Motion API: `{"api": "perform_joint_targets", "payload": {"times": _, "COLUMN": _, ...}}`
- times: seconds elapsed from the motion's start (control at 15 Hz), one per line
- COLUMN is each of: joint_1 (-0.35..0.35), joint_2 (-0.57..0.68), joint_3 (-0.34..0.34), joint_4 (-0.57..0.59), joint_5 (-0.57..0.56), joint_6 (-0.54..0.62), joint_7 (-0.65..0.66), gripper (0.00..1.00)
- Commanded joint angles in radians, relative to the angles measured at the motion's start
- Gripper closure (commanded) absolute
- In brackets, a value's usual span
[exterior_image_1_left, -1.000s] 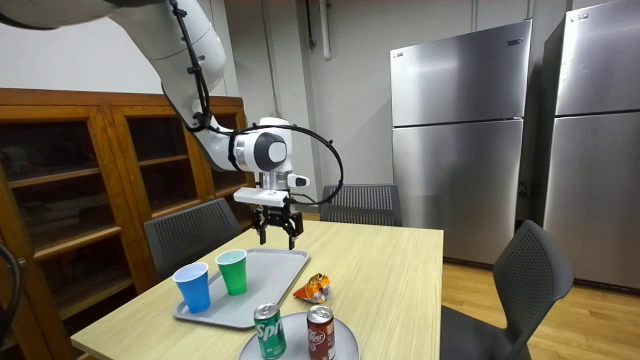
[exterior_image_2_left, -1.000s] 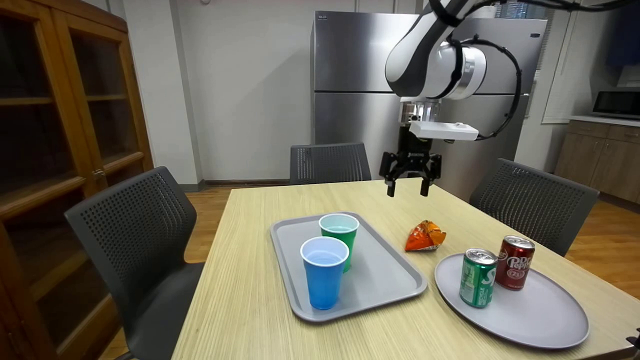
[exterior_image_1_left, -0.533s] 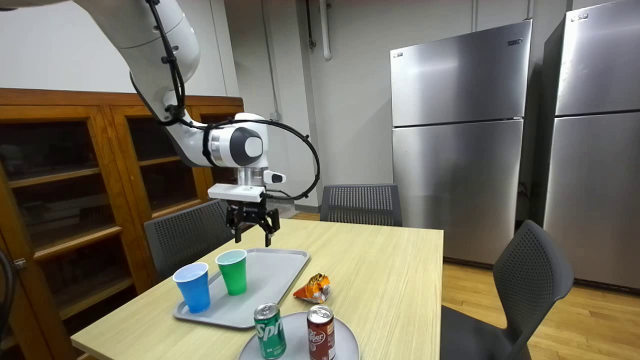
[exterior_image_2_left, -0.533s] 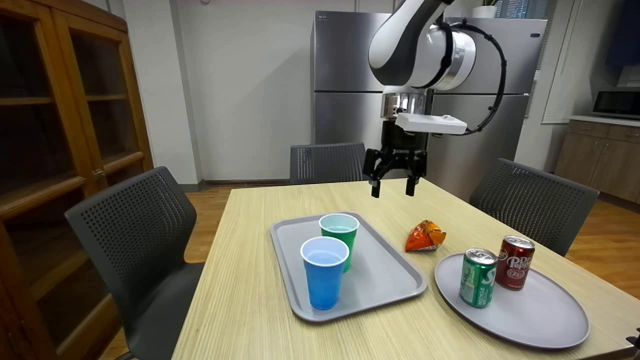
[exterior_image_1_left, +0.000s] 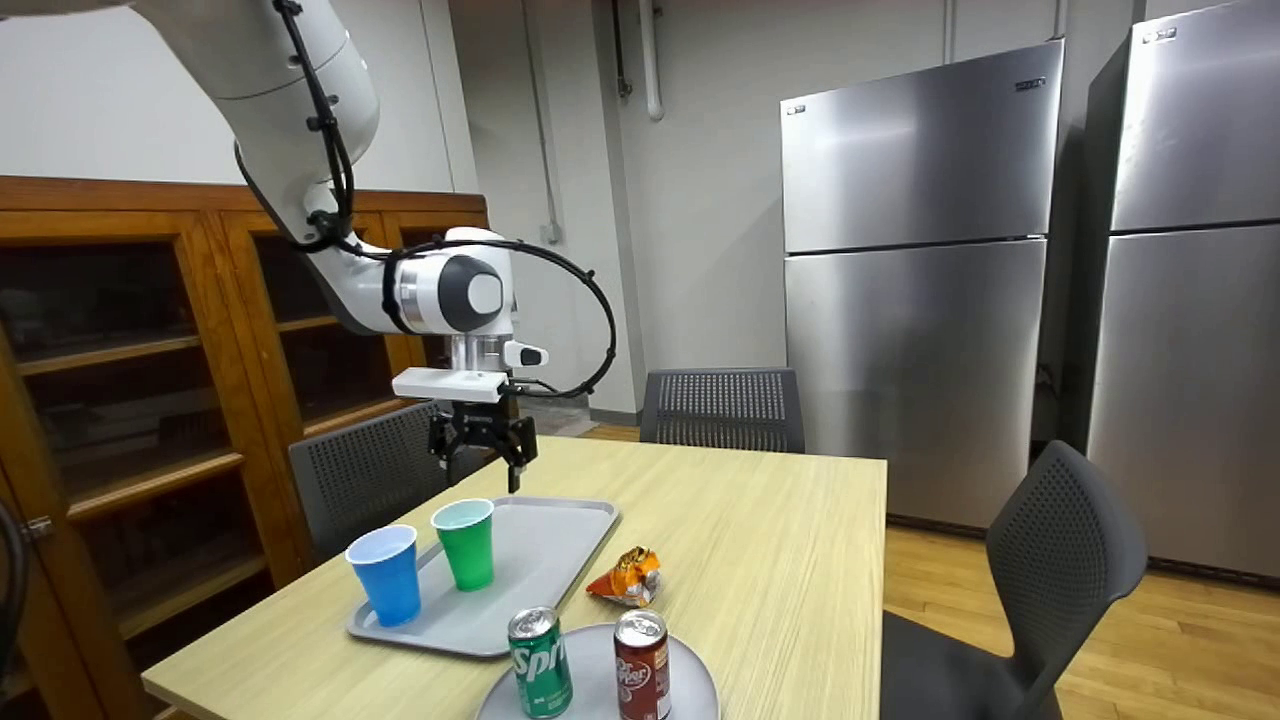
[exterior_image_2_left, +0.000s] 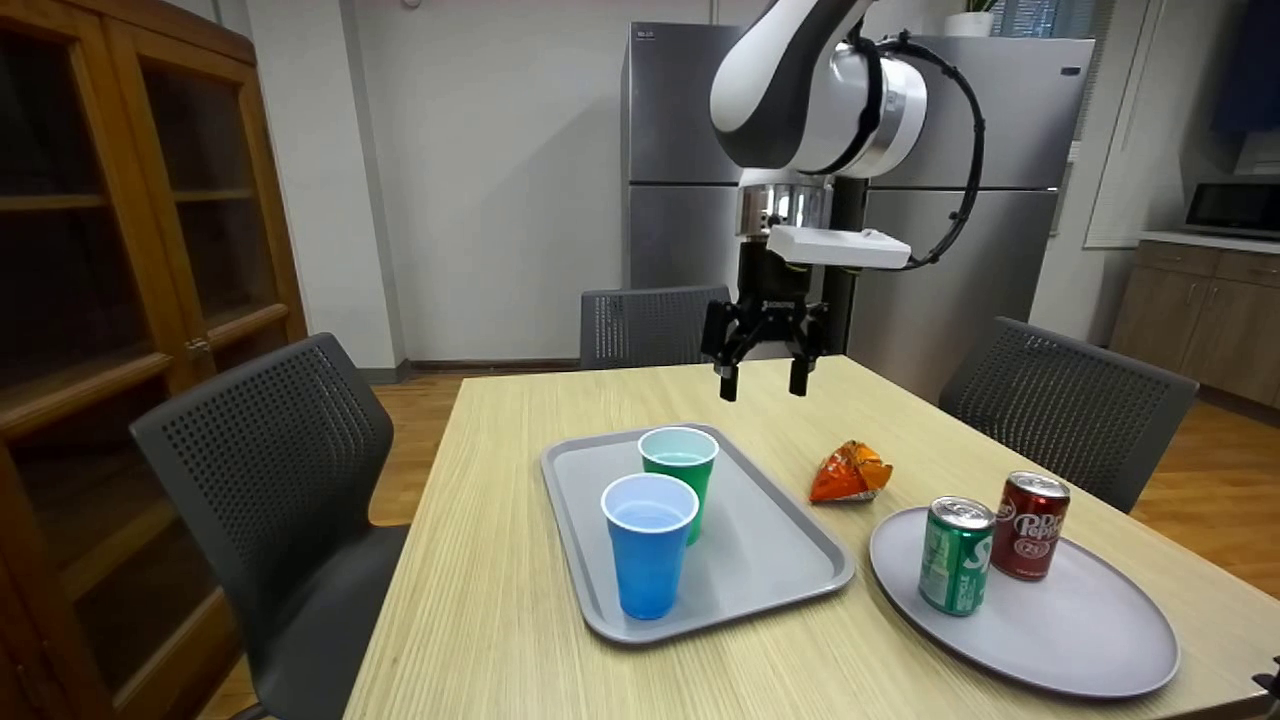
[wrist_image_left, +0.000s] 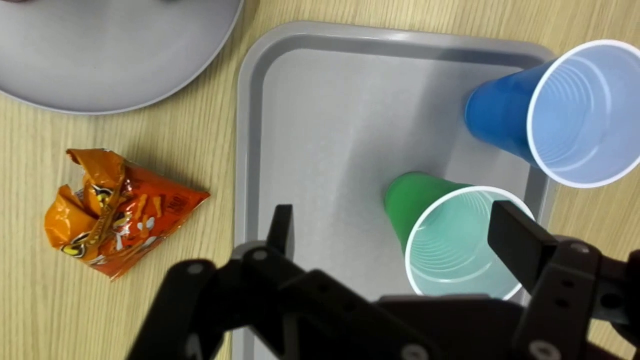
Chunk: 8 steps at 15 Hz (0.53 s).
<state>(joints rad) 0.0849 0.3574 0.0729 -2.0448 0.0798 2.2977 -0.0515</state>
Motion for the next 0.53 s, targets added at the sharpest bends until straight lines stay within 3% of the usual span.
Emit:
{"api": "perform_joint_targets", "payload": {"times": 0.0, "joint_1": 0.012, "joint_2": 0.041, "joint_3": 0.008, "joint_4": 0.06, "joint_5": -0.011, "joint_6": -0.026, "joint_7": 0.032, "gripper": 0.0}}
{"api": "perform_joint_targets", "payload": {"times": 0.47, "joint_1": 0.026, "joint_2": 0.167, "joint_3": 0.003, "joint_4": 0.183, "joint_5": -0.019, "joint_6": -0.035, "joint_7": 0.038, "gripper": 0.0}}
